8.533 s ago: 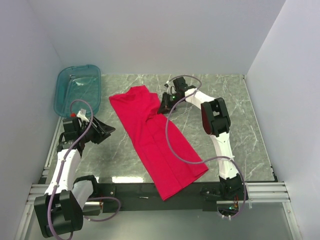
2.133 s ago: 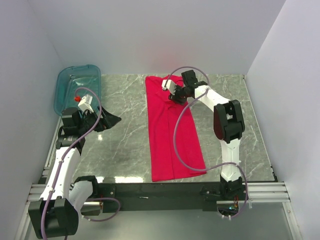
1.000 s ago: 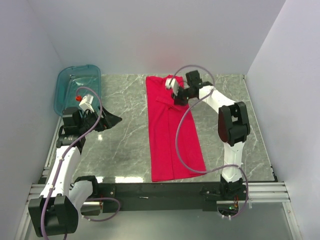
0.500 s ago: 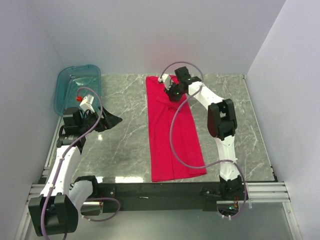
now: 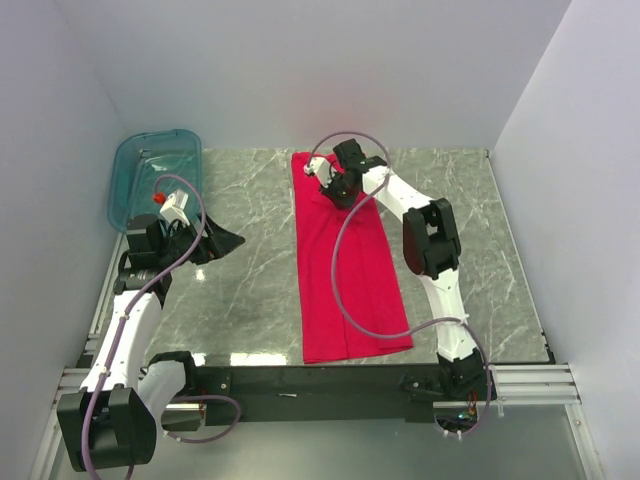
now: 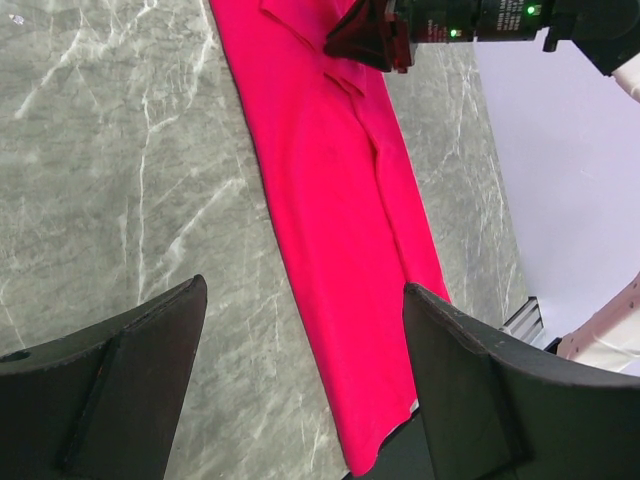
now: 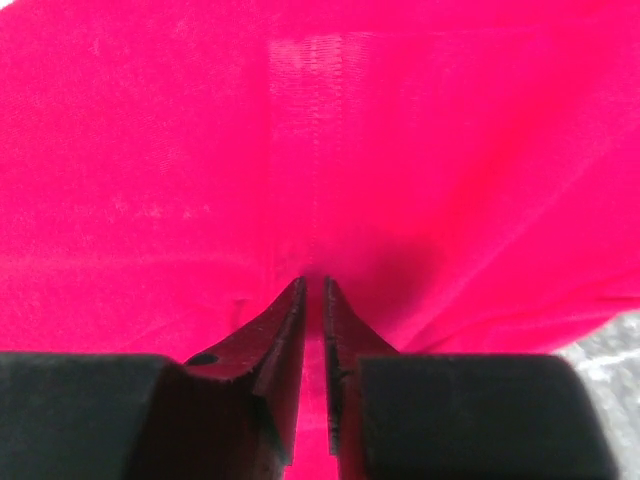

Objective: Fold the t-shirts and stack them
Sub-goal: Fold the tshirt

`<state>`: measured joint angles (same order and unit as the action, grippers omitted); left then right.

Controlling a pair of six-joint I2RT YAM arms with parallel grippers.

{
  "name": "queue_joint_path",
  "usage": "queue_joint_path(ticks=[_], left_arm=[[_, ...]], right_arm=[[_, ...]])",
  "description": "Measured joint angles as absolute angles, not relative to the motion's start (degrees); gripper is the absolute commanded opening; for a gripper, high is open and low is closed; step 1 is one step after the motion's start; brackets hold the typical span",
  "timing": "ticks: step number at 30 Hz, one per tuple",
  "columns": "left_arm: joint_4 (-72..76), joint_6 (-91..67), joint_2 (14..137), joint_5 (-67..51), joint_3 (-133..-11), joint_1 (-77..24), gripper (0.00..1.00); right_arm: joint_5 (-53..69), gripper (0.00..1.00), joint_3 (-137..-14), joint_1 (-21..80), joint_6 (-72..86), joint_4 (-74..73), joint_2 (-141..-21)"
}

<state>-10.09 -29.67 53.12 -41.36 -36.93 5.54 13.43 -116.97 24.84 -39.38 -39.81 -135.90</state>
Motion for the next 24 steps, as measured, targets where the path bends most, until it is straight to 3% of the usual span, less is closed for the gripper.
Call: queue_joint_path(ticks=[5, 10, 14, 15, 20, 24], left_arm=[[-9.80, -29.69, 53.28, -41.36, -36.91, 5.54, 0.83], [-9.43, -30.65, 54.65, -40.80, -36.75, 4.69, 0.77], [-12.36, -31.31, 55.37, -33.69, -36.82, -7.70, 0.71], [-13.02, -31.44, 55.75, -32.32, -36.86, -11.38, 0.70], [-16.29, -35.86, 55.29, -24.32, -35.20, -26.35, 0.70], [-17.98, -42.76, 53.32, -17.30, -31.48, -41.58, 0.70]], right_arm=[[17.23, 0.35, -114.76, 22.79, -36.84, -39.29, -131.31], [33.15, 0.46, -106.83, 14.68, -34.22, -39.27, -116.66], [37.76, 0.51, -84.73, 9.93, -46.48, -40.16, -94.37], [37.91, 0.56, -78.83, 10.55, -50.33, -40.88, -89.62], [37.54, 0.61, -44.99, 15.11, -75.42, -47.99, -64.16], [36.71, 0.64, -34.02, 16.25, -86.89, -55.88, -53.65]])
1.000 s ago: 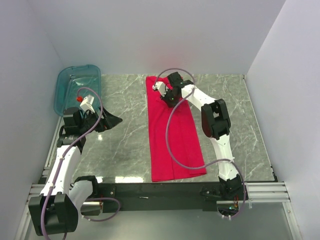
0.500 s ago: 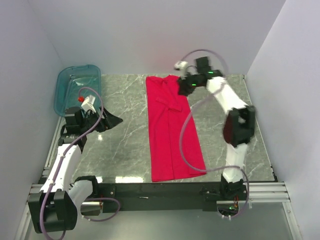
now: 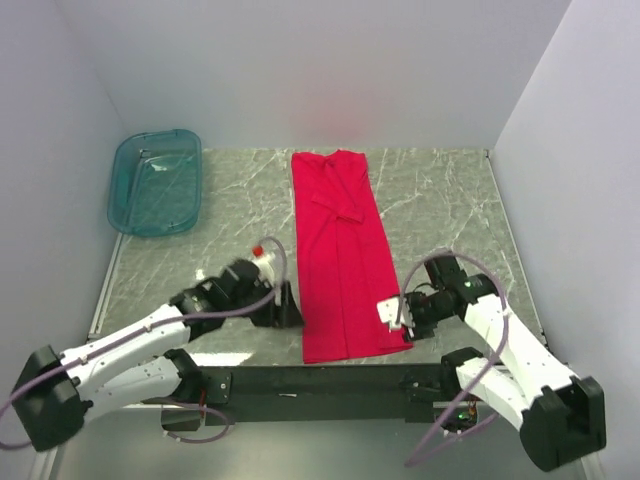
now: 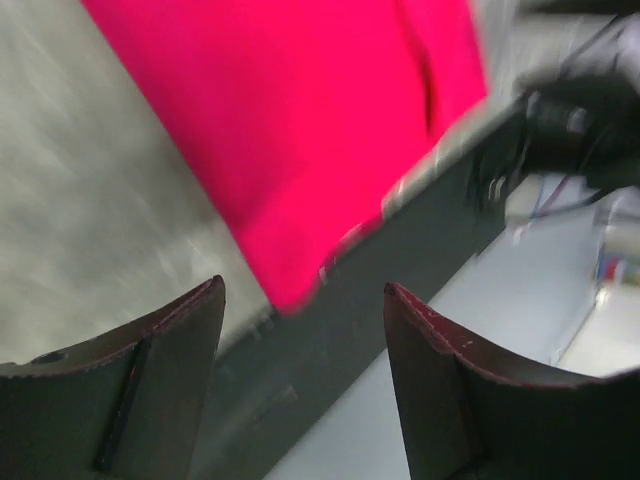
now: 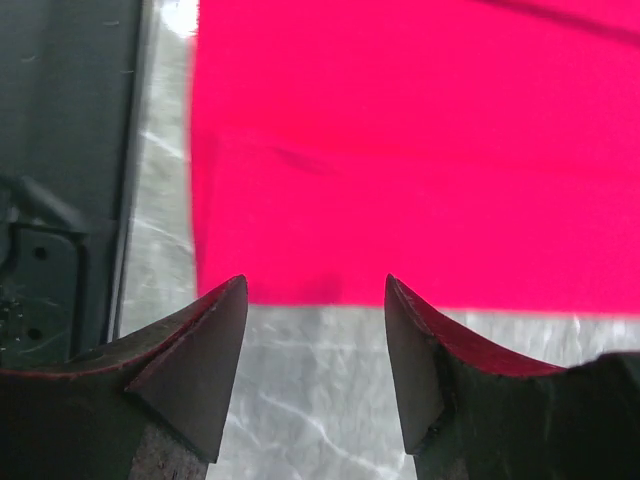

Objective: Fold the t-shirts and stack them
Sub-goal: Fold the tshirt

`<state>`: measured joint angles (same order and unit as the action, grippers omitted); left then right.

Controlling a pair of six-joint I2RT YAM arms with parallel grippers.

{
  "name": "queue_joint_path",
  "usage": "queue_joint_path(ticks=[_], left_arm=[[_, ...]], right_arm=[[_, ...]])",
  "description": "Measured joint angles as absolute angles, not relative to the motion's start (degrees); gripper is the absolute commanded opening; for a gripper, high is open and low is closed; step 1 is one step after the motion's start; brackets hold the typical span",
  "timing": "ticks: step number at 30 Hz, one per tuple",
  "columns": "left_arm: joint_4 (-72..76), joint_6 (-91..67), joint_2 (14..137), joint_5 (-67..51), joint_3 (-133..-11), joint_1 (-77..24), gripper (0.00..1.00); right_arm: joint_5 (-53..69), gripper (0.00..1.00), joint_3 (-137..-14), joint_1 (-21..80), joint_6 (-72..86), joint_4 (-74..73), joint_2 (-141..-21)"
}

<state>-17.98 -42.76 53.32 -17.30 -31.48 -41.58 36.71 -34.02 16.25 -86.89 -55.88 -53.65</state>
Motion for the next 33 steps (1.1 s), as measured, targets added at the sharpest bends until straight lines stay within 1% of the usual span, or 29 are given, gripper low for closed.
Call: queue_joint_path(ticks=[3, 5, 6, 7, 11, 14, 22, 24, 29, 33], left_arm=[[-18.81, -49.32, 54.81, -13.02, -29.87, -54.78, 0.71], [-19.31, -53.54, 57.06, -10.46, -29.87, -61.36, 0.70], [-19.68, -55.83, 58.57, -9.10, -29.91, -64.29, 0.68], [-20.23, -58.46, 60.31, -7.68, -29.93, -67.09, 0.63], [-25.30, -67.59, 67.53, -2.55, -31.73, -73.36, 0.60], [-26.22, -71.88, 71.18, -0.12, -32.56, -74.26, 0.61], [-20.73, -76.84, 74.00, 2.81, -33.87, -74.22, 0.61], [-19.11, -77.69, 73.84, 2.92, -33.67, -73.65, 0.60], [-15.22, -80.53, 70.46, 2.63, -28.71, -69.56, 0.52], [-13.41, -82.21, 69.69, 0.60, -26.68, -66.98, 0.51]], right_arm=[[36.84, 0.63, -31.33, 19.18, -88.99, -56.49, -49.23], [36.86, 0.63, -29.85, 21.15, -89.01, -56.49, -47.18], [36.86, 0.63, -29.15, 21.93, -88.92, -56.42, -46.54], [36.88, 0.63, -28.56, 22.44, -88.73, -56.23, -46.09], [36.38, 0.62, -26.72, 23.29, -86.89, -55.05, -44.93], [36.34, 0.62, -26.63, 23.46, -85.97, -53.52, -44.66], [35.31, 0.61, -25.04, 24.47, -85.65, -52.12, -44.07], [34.83, 0.61, -24.34, 24.80, -85.82, -52.10, -43.97], [33.87, 0.61, -23.40, 24.91, -86.00, -51.83, -43.70], [33.71, 0.61, -23.20, 24.99, -85.97, -51.64, -43.57]])
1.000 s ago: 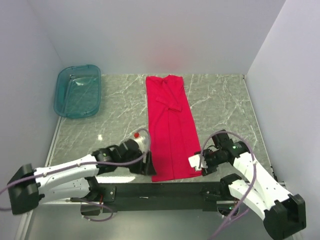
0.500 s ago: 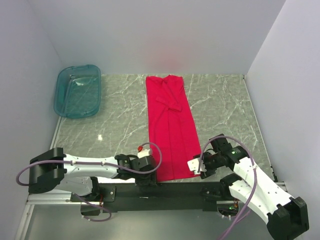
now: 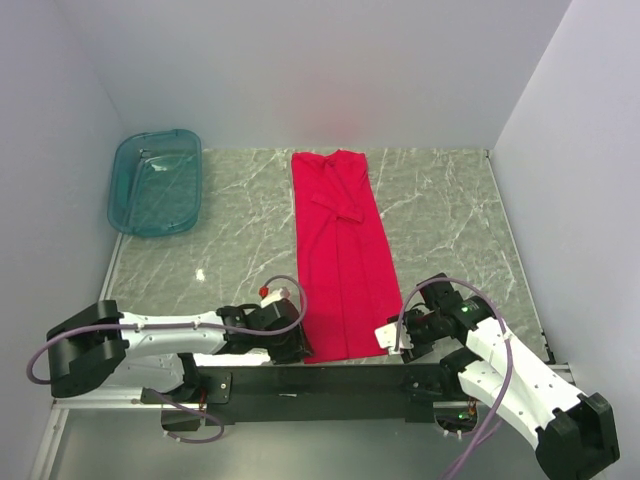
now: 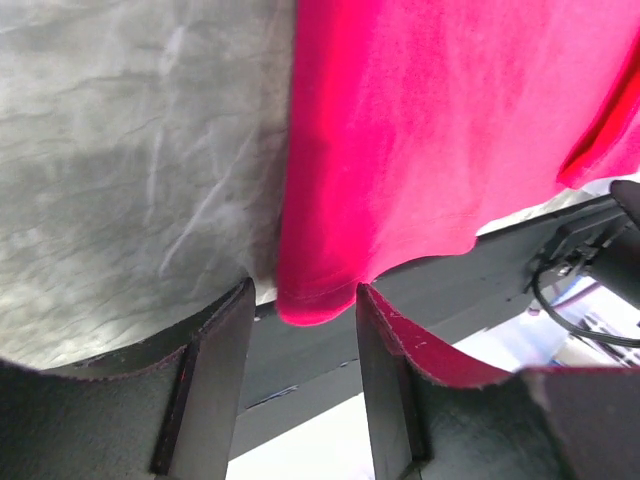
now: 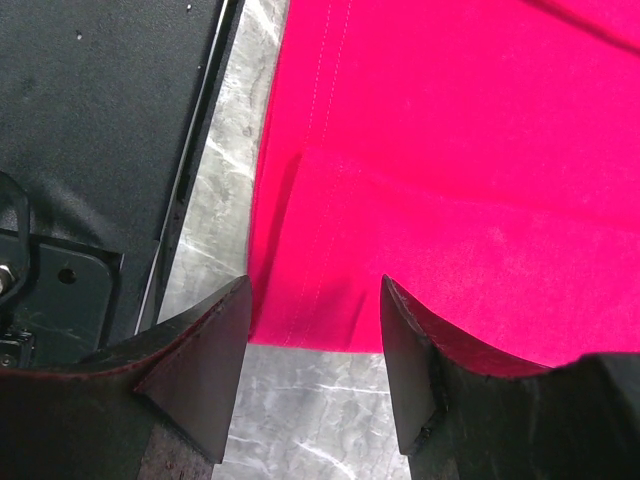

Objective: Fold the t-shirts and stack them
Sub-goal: Fold the tshirt

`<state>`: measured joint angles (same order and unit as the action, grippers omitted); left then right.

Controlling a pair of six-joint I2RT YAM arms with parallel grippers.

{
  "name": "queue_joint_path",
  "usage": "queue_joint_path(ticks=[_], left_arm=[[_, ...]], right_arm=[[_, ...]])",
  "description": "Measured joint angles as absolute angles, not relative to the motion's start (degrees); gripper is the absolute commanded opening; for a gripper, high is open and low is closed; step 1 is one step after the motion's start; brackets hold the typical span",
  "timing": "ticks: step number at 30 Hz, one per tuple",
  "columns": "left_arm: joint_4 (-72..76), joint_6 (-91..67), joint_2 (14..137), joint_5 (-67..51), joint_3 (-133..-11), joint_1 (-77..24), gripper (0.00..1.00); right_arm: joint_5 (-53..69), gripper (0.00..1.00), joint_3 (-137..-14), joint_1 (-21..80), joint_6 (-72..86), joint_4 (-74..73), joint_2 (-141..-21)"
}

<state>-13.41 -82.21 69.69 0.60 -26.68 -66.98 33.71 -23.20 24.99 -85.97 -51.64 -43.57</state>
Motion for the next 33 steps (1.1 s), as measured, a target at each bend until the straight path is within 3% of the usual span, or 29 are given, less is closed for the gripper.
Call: queue_joint_path(ticks=[6, 9, 10, 12, 13, 16, 25, 33], left_arm=[[-7.66, -82.24, 73.23, -2.83, -26.70, -66.39, 0.46], [-6.07, -82.08, 74.83, -3.88, -26.87, -66.39, 0.33], [-5.85, -82.21, 75.22, -4.16, -26.87, -66.37, 0.23], [-5.72, -81.95, 75.40, -4.14, -26.70, -66.35, 0.17], [-5.72, -81.97, 75.42, -4.12, -26.41, -66.35, 0.09], [-5.21, -81.89, 75.13, -4.10, -26.06, -66.32, 0.03], [-4.75, -81.62, 74.02, -4.08, -25.19, -66.30, 0.02], [-3.66, -81.30, 74.02, -4.32, -25.17, -66.30, 0.02]], right_arm=[[33.36, 0.60, -23.20, 25.28, -86.54, -51.66, -43.64], [32.58, 0.59, -23.20, 25.89, -86.94, -51.77, -43.77], [32.21, 0.58, -23.20, 26.02, -87.09, -51.77, -43.83], [31.46, 0.57, -23.18, 26.24, -87.35, -51.81, -43.90], [30.96, 0.57, -23.18, 26.28, -87.55, -51.83, -43.94], [29.76, 0.56, -23.18, 26.33, -88.36, -52.12, -44.18], [27.33, 0.53, -23.31, 29.47, -89.38, -53.87, -46.02], [24.62, 0.45, -23.64, 39.35, -83.46, -50.68, -51.03]])
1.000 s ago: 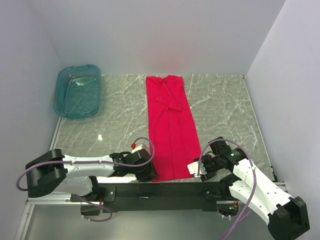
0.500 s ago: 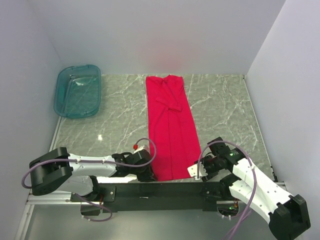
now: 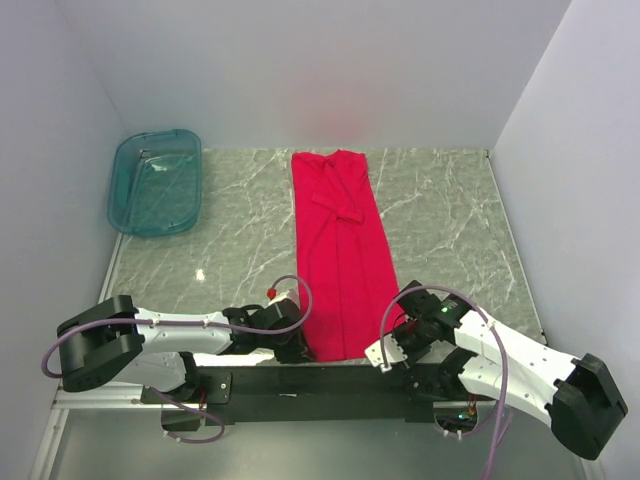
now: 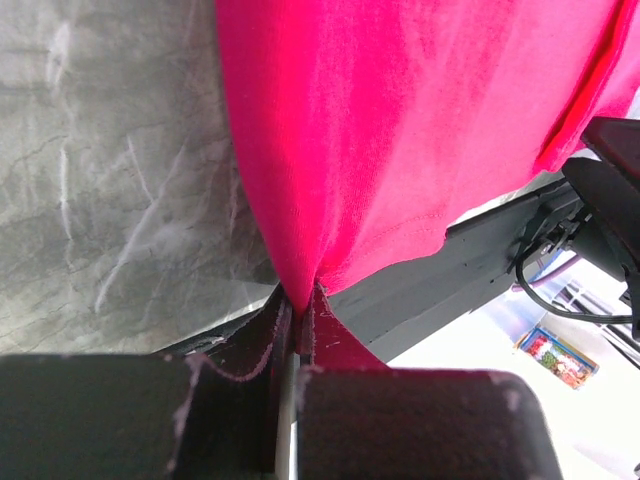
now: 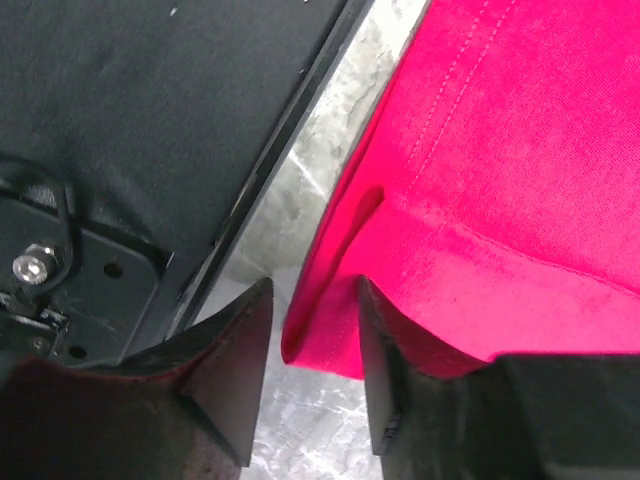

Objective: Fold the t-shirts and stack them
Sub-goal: Fold the tshirt

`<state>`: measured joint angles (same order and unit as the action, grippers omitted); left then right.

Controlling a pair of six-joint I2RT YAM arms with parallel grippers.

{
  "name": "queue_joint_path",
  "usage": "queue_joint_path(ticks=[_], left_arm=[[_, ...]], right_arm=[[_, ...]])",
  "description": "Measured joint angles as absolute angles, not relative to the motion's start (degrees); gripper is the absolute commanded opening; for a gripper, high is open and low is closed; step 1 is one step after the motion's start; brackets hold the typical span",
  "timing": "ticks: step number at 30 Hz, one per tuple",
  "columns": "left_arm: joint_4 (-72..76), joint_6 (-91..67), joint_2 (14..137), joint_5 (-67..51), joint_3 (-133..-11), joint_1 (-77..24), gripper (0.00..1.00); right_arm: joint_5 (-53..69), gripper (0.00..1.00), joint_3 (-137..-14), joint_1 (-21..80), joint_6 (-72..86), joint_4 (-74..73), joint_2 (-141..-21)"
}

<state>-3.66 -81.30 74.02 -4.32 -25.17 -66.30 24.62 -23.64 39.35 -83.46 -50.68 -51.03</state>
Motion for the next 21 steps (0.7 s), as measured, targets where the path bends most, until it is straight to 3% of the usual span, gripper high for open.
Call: queue_joint_path(ticks=[3, 7, 11, 21], left_arm=[[-2.81, -81.17, 73.95, -4.69, -24.67, -66.28, 0.01], [-2.37, -81.01, 73.17, -4.75, -23.90, -66.28, 0.01], [-1.43, -80.64, 71.92, -5.06, -23.35, -65.87, 0.01], [3.99, -76.36, 69.19, -11.33, -22.15, -56.69, 0.01]], right_arm=[[23.99, 0.36, -24.08, 40.56, -80.71, -49.58, -52.56], [23.03, 0.16, -24.34, 40.71, -78.02, -47.51, -53.36], [21.39, 0.02, -24.32, 40.73, -75.44, -45.25, -53.34], [22.70, 0.00, -27.62, 40.03, -66.74, -44.62, -51.90]])
